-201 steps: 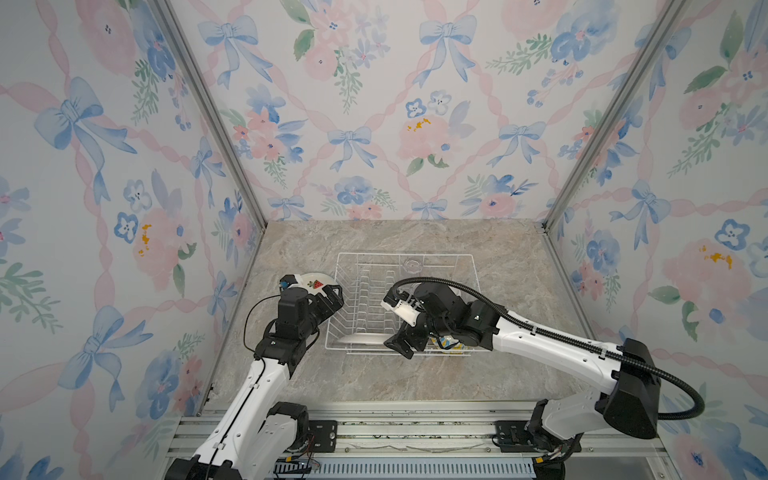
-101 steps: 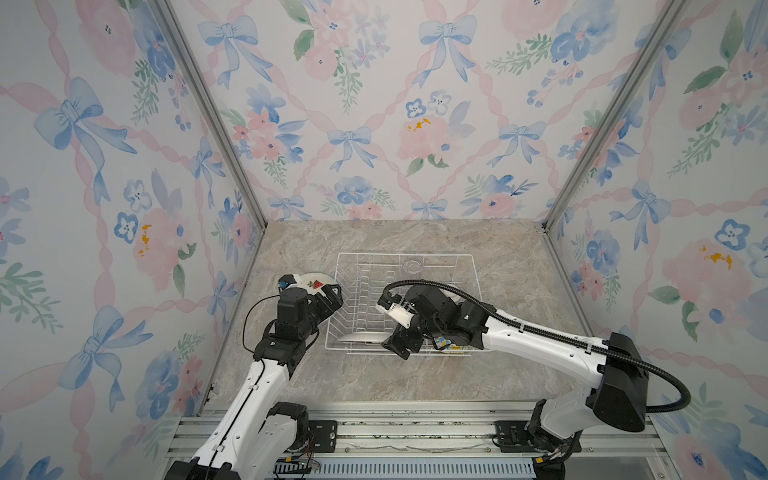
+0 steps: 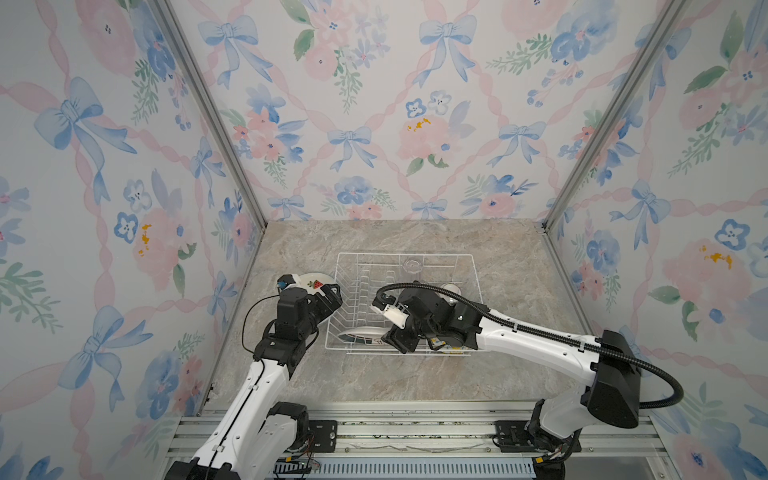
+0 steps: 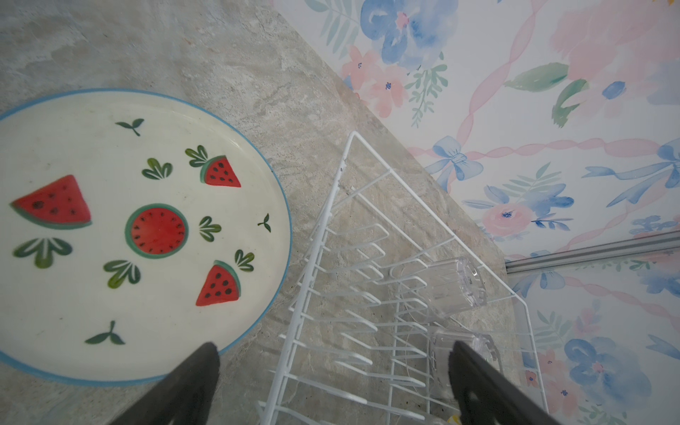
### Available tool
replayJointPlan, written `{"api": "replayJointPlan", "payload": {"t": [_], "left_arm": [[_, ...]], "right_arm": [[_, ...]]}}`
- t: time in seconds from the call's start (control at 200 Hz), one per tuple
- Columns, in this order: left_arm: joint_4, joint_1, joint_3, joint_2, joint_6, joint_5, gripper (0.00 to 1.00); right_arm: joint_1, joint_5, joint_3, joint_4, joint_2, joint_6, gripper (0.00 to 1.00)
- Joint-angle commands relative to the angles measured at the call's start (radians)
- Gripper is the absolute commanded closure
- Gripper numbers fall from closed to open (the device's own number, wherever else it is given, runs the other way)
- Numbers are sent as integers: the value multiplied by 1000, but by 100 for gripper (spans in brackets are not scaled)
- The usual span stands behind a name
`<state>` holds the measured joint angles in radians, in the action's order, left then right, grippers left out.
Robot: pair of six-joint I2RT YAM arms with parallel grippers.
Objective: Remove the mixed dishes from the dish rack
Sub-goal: 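Lower the right gripper onto the green-rimmed plate rim in the rack and grasp it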
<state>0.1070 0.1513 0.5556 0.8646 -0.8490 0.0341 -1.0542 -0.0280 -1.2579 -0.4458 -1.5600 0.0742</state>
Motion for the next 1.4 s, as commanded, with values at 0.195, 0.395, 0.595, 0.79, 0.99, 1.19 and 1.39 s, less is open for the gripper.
{"api": "replayJointPlan", "payload": {"t": [0.195,0.395,0.595,0.79,0.99,1.19,1.39], "left_arm": [[4,5,24,-3,14,-2,2],[1,5,20,4,11,-2,2],[-3,4,28,12,11,-5,2],[-9,5,27,17,11,-7,2],[-13,5,22,22,11,-11,2],[-17,5,23,27,12,-14,2],[-18,5,23,26,11,-14,2]], "right_arm": [[-26,54,-42,-6,-23,21,60],[-32,69,-44,-8,-26,28,73],[-39,92,-42,-2,-23,27,83],[-40,100,-37,1,-20,29,92],[-40,107,-27,8,-10,28,96],[-40,118,-8,26,6,24,100],[-40,123,-4,27,8,19,100]]}}
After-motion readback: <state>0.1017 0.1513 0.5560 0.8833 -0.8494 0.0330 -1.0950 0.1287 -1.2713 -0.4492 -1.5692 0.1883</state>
